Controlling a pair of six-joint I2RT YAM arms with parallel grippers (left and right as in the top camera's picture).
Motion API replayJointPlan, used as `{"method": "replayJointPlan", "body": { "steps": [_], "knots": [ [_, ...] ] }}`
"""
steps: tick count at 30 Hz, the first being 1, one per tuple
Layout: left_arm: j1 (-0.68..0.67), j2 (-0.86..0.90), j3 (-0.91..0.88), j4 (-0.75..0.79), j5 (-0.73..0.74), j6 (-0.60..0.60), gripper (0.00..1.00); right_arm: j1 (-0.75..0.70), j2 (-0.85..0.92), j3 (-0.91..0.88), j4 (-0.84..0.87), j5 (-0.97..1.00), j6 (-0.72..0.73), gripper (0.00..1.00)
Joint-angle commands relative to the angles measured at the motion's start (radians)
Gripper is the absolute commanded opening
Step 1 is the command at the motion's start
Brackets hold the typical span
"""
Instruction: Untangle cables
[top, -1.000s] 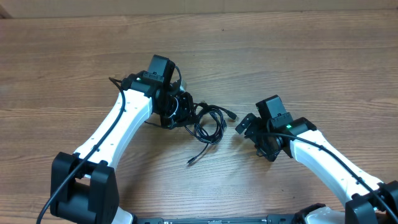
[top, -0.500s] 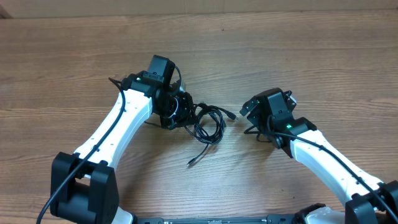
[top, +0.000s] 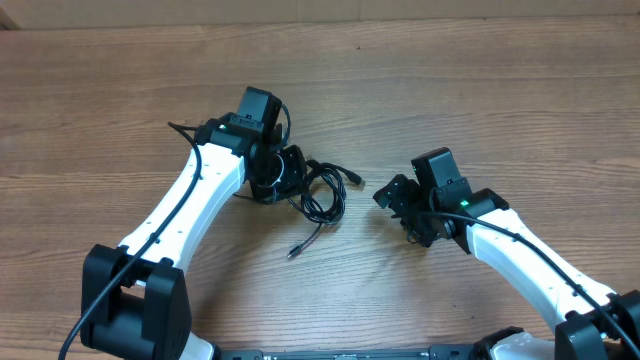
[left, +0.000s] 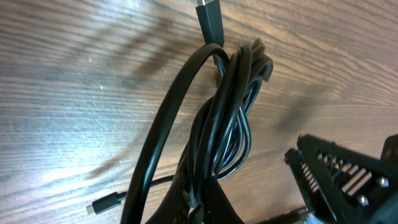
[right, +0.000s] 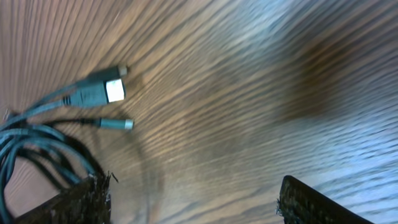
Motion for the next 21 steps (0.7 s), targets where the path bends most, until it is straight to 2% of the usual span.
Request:
{"method": "replayJointPlan", "body": {
  "steps": [1,4,6,8,12,14,17,19,21],
  "knots": [
    [0.004,-0.020,0.026,0.022,-0.027,0.027,0.04,0.000,0.003,0.008,0.034,-0.135,0.012,0.85],
    [0.004,-0.020,0.026,0.067,-0.004,0.124,0.04,0.000,0.003,0.008,0.145,-0.308,0.025,0.74],
    [0.005,-0.020,0.026,0.127,0.082,0.242,0.04,0.009,0.003,0.008,0.212,-0.329,0.019,0.70],
    [0.005,-0.020,0.026,0.184,0.178,0.288,0.04,0.031,0.003,0.008,0.243,-0.328,0.026,0.70],
    [0.004,-0.020,0.026,0.231,0.306,0.293,0.04,0.072,0.003,0.008,0.251,-0.177,0.095,0.70],
    [0.004,-0.020,0.026,0.230,0.351,0.292,0.04,0.078,0.003,0.008,0.256,-0.084,0.167,0.66],
    [0.005,-0.020,0.026,0.235,0.453,0.269,0.04,0.078,0.003,0.008,0.256,0.011,0.268,0.49],
    [0.005,-0.020,0.026,0.246,0.499,0.240,0.04,0.078,0.003,0.008,0.256,0.026,0.272,0.43],
    [0.005,-0.020,0.026,0.268,0.548,0.216,0.04,0.078,0.003,0.008,0.256,0.036,0.271,0.42]
  ]
}}
